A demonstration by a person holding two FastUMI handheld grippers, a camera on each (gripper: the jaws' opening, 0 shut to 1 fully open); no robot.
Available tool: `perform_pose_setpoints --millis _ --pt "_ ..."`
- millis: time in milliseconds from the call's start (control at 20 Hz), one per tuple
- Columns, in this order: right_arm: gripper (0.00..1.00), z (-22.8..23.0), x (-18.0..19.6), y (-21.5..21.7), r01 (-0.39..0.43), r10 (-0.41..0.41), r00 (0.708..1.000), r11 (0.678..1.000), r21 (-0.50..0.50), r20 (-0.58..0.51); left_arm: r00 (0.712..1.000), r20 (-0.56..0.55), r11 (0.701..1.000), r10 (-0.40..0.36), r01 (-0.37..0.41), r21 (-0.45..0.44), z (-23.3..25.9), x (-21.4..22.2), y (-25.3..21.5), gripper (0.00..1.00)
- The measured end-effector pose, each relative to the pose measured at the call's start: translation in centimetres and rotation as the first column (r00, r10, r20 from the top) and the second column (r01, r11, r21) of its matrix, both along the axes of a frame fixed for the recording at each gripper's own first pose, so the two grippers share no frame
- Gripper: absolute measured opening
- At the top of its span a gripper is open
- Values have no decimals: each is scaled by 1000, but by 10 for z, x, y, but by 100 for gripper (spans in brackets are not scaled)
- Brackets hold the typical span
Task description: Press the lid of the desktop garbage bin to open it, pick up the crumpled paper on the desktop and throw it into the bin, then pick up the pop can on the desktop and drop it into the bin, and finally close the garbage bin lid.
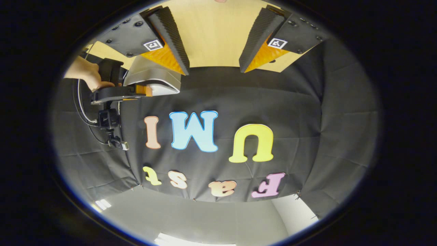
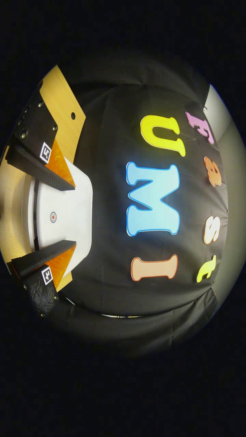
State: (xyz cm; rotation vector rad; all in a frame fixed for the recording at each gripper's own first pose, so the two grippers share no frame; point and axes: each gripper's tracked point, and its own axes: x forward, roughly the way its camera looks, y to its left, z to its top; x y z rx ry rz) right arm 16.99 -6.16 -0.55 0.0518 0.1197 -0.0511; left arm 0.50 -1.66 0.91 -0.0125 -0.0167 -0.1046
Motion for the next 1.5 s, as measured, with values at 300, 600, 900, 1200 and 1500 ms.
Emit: perform_pose_setpoints --millis 300,600,900,1200,1500 --pt "96 -11 2 1 6 -7 1000 1000 3 21 1000 -4 1000 21 -21 0 -1 -1 5 100" --pt "96 -11 2 1 9 -11 997 1000 19 82 1000 -12 1000 25 -25 -1 -4 2 1 100" --pt "96 -17 1 1 17 -20 991 1000 26 134 999 -26 1000 29 -29 3 -9 7 -4 100" --pt "97 -21 1 2 15 -21 987 999 40 160 999 -29 1000 27 -27 6 -10 10 -11 100" --pt "96 -17 2 1 23 -29 989 999 47 148 999 -16 999 31 -31 10 -6 2 -23 100"
